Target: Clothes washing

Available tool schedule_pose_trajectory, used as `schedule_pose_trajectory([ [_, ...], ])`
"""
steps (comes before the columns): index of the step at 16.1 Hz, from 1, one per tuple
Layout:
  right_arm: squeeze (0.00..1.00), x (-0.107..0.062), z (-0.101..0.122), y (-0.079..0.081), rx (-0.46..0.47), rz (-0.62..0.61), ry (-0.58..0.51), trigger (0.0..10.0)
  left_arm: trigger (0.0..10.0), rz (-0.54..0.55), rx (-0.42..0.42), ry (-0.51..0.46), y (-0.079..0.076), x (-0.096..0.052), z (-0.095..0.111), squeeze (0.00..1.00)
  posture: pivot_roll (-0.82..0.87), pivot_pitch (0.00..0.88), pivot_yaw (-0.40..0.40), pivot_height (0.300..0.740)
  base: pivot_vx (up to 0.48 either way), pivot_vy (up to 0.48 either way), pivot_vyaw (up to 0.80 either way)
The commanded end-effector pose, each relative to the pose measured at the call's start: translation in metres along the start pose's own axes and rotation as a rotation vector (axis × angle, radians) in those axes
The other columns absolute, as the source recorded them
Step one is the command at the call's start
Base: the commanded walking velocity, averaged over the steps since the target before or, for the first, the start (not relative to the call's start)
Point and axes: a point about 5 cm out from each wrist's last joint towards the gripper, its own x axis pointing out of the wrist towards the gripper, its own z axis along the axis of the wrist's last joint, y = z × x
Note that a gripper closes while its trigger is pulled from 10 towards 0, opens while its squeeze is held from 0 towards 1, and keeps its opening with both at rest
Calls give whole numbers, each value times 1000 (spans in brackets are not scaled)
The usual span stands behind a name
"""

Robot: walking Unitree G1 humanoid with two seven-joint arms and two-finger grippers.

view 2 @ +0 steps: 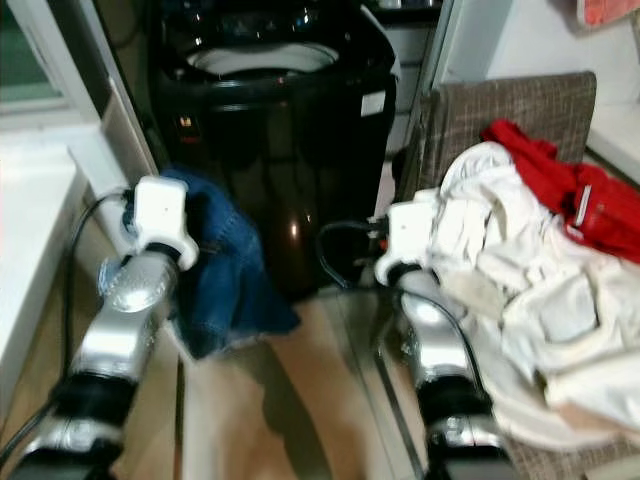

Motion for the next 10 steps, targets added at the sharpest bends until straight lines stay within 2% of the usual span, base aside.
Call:
schedule_pose_trajectory([
  [1, 0, 7, 7, 10, 4, 26, -27, 10000, 0, 2, 20, -68, 6, 3, 17, 0, -126, 0, 21, 740, 480, 0, 0],
  [6, 0, 7, 5, 11, 2, 29, -15, 10000, 0, 2, -44, -24, 5, 4, 6, 0, -129, 0, 21, 740, 480, 0, 0],
  [10, 0, 5, 2, 11, -1, 38, -7, 10000, 0, 1, -24, -28, 5, 5, 7, 0, -133, 0, 22, 740, 480, 0, 0],
])
